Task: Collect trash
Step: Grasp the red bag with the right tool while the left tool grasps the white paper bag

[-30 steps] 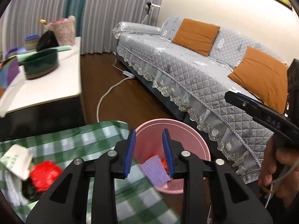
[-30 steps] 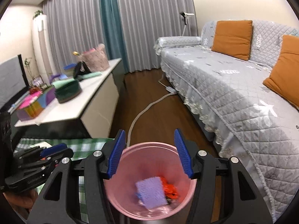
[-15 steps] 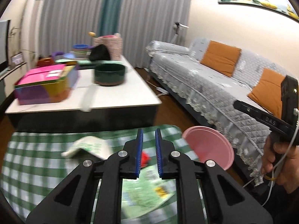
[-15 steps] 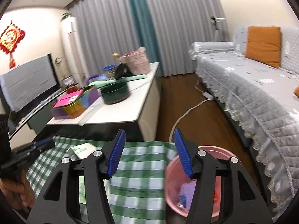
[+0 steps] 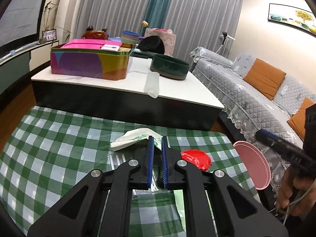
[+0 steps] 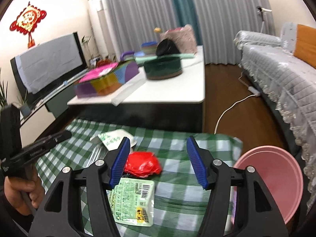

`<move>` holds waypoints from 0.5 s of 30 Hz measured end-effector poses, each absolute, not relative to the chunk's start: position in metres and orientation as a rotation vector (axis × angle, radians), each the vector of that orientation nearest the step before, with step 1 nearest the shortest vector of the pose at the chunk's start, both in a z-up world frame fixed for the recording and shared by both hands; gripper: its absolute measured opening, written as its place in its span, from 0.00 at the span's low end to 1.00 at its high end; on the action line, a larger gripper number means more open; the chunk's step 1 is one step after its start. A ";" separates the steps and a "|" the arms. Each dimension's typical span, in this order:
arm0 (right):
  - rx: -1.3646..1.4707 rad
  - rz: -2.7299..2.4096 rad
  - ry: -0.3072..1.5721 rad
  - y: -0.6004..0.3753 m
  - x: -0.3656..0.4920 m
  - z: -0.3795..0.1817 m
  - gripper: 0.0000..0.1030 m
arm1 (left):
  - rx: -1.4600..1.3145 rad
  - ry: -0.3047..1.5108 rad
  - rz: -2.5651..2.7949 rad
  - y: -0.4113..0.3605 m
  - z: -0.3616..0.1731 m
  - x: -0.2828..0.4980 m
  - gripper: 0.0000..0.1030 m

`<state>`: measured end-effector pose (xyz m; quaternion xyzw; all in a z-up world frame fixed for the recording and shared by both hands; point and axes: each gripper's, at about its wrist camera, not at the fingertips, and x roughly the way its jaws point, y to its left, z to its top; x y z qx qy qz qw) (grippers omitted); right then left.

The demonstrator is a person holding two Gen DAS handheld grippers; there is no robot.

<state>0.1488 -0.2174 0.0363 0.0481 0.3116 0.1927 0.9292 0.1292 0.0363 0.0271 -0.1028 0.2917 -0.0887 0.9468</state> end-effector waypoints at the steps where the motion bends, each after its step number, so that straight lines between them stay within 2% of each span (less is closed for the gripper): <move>1: 0.095 0.403 0.646 -0.211 0.151 0.032 0.58 | -0.217 0.598 -0.181 0.037 0.024 0.132 0.08; 5: 0.085 0.432 0.672 -0.191 0.165 0.016 0.59 | -0.223 0.615 -0.192 0.036 0.009 0.142 0.08; 15: 0.080 0.462 0.775 -0.165 0.194 -0.026 0.77 | -0.258 0.648 -0.219 0.036 -0.012 0.163 0.08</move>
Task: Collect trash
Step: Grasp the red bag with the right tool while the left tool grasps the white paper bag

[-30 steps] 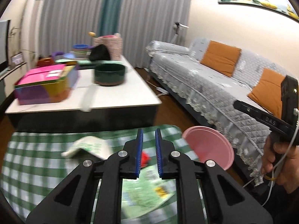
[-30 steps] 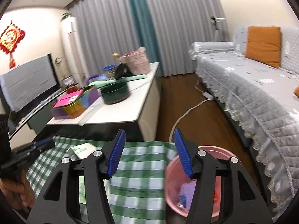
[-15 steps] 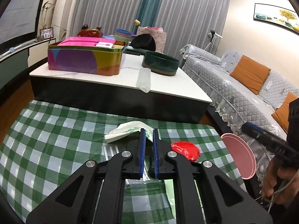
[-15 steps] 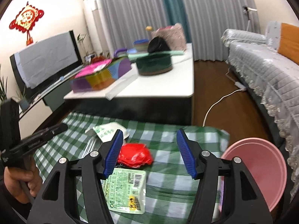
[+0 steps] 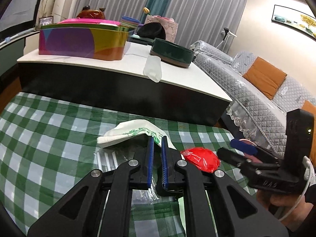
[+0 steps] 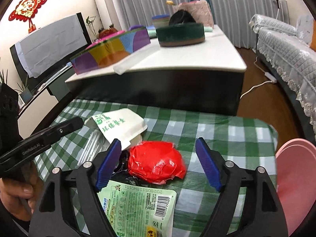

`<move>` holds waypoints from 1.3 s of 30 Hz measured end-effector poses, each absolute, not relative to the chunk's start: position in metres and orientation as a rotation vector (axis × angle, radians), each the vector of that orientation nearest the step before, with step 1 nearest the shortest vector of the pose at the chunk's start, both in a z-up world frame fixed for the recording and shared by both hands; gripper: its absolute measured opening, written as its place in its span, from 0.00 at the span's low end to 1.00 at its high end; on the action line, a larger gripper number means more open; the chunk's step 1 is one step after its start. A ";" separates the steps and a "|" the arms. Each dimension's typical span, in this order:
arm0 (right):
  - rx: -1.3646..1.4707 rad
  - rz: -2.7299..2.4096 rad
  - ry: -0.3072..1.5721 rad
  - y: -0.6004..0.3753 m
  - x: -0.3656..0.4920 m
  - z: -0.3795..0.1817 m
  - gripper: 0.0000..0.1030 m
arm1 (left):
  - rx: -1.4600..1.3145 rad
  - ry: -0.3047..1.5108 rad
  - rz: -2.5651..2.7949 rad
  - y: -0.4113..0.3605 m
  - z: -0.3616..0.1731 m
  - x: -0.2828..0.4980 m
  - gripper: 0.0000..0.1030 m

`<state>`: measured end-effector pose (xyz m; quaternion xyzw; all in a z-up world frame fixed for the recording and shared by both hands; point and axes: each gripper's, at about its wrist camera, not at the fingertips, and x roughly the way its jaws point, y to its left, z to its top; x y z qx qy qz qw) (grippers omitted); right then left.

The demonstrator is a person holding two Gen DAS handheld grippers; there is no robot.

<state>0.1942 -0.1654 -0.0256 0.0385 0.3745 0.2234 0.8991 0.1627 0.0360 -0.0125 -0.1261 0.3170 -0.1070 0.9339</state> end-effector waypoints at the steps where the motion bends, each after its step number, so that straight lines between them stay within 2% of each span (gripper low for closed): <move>1: 0.083 0.464 0.783 -0.164 0.196 -0.029 0.80 | -0.261 0.653 -0.219 0.036 -0.015 0.165 0.08; 3: 0.091 0.471 0.806 -0.162 0.201 -0.036 0.84 | -0.270 0.667 -0.222 0.035 -0.020 0.170 0.09; 7: 0.084 0.483 0.850 -0.157 0.207 -0.049 0.85 | -0.294 0.691 -0.223 0.035 -0.028 0.179 0.11; 9: 0.086 0.484 0.863 -0.157 0.208 -0.053 0.86 | -0.308 0.696 -0.224 0.035 -0.030 0.183 0.21; 10: 0.090 0.486 0.871 -0.157 0.210 -0.055 0.86 | -0.312 0.698 -0.225 0.035 -0.031 0.185 0.23; 19: 0.058 0.499 0.912 -0.146 0.218 -0.067 0.86 | -0.325 0.707 -0.221 0.034 -0.035 0.195 0.23; 23: 0.040 0.496 0.915 -0.143 0.218 -0.068 0.83 | -0.329 0.712 -0.224 0.033 -0.036 0.197 0.18; 25: 0.032 0.500 0.916 -0.142 0.217 -0.068 0.75 | -0.328 0.711 -0.225 0.032 -0.036 0.196 0.16; 39: 0.007 0.449 0.836 -0.153 0.207 -0.047 0.74 | -0.276 0.667 -0.232 0.024 -0.014 0.185 0.05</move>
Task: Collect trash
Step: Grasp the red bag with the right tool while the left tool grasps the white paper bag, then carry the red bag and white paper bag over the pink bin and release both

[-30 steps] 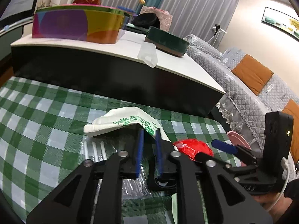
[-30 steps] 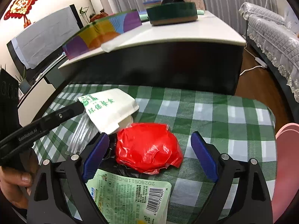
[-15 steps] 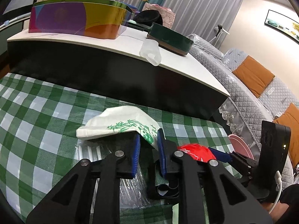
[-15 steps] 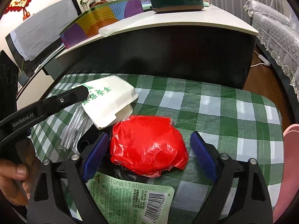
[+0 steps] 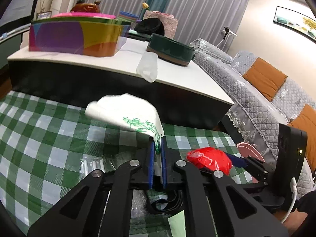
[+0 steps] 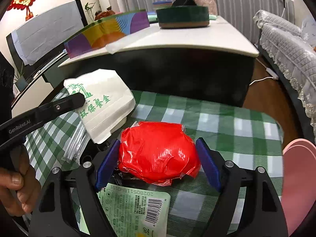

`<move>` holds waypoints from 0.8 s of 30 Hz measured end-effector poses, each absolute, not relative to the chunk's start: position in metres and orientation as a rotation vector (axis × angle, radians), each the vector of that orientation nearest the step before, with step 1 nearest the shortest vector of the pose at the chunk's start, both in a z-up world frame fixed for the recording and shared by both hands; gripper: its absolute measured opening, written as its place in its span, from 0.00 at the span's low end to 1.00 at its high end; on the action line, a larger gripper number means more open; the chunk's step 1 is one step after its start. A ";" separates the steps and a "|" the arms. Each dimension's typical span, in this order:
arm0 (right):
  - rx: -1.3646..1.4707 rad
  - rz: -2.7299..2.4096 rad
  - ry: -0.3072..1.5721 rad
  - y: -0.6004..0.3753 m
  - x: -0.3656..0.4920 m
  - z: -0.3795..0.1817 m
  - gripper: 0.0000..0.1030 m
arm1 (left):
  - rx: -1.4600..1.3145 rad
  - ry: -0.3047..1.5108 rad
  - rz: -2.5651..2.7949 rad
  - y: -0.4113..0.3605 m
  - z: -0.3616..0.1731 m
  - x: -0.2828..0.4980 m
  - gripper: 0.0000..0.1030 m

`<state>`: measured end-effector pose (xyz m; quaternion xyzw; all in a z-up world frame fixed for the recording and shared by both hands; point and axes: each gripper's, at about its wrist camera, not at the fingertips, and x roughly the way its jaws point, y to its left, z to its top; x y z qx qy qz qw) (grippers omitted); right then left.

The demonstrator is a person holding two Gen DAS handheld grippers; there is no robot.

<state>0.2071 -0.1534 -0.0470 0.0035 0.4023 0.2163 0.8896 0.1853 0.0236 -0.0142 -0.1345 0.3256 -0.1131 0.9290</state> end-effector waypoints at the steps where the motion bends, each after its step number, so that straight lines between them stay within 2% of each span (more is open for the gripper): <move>1: 0.007 0.443 0.828 -0.155 0.206 -0.045 0.74 | -0.269 0.664 -0.231 0.022 -0.013 0.184 0.04; 24: -0.047 0.294 0.639 -0.204 0.146 0.043 0.74 | -0.187 0.587 -0.266 0.010 0.040 0.129 0.04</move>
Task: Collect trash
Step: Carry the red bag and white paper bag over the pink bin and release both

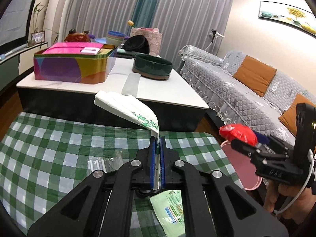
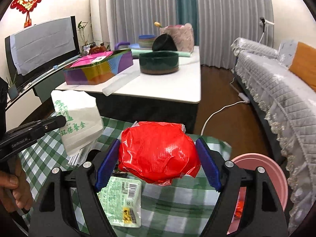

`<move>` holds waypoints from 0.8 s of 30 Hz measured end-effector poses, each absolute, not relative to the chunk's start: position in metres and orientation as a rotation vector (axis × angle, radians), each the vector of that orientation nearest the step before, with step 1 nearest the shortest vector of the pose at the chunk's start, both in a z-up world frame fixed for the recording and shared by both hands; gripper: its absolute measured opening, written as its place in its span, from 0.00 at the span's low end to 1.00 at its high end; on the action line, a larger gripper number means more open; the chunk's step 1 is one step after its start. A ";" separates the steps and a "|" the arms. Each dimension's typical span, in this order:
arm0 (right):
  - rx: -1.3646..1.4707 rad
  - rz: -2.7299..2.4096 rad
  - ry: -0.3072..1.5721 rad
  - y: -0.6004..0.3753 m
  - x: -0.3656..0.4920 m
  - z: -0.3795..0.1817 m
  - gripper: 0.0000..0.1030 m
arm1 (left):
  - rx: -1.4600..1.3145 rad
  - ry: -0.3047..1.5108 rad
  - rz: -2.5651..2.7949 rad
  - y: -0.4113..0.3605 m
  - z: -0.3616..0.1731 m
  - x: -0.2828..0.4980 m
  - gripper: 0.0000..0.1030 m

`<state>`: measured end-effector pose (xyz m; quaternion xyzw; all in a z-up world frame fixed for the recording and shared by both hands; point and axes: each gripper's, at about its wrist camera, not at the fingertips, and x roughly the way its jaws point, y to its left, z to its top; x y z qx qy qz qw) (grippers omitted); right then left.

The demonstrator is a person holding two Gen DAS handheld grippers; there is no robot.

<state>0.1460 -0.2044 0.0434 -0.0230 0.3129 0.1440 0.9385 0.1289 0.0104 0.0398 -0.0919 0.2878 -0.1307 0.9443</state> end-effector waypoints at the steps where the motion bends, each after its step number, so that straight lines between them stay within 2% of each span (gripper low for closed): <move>1: -0.046 0.288 0.636 -0.207 0.143 0.046 0.74 | -0.180 0.583 -0.271 0.009 0.042 0.126 0.04; 18: -0.063 0.186 0.548 -0.272 0.088 0.114 0.74 | -0.101 0.541 -0.339 -0.018 0.060 0.080 0.04; 24: 0.003 0.140 0.527 -0.300 0.082 0.101 0.74 | -0.084 0.551 -0.368 -0.032 0.056 0.074 0.04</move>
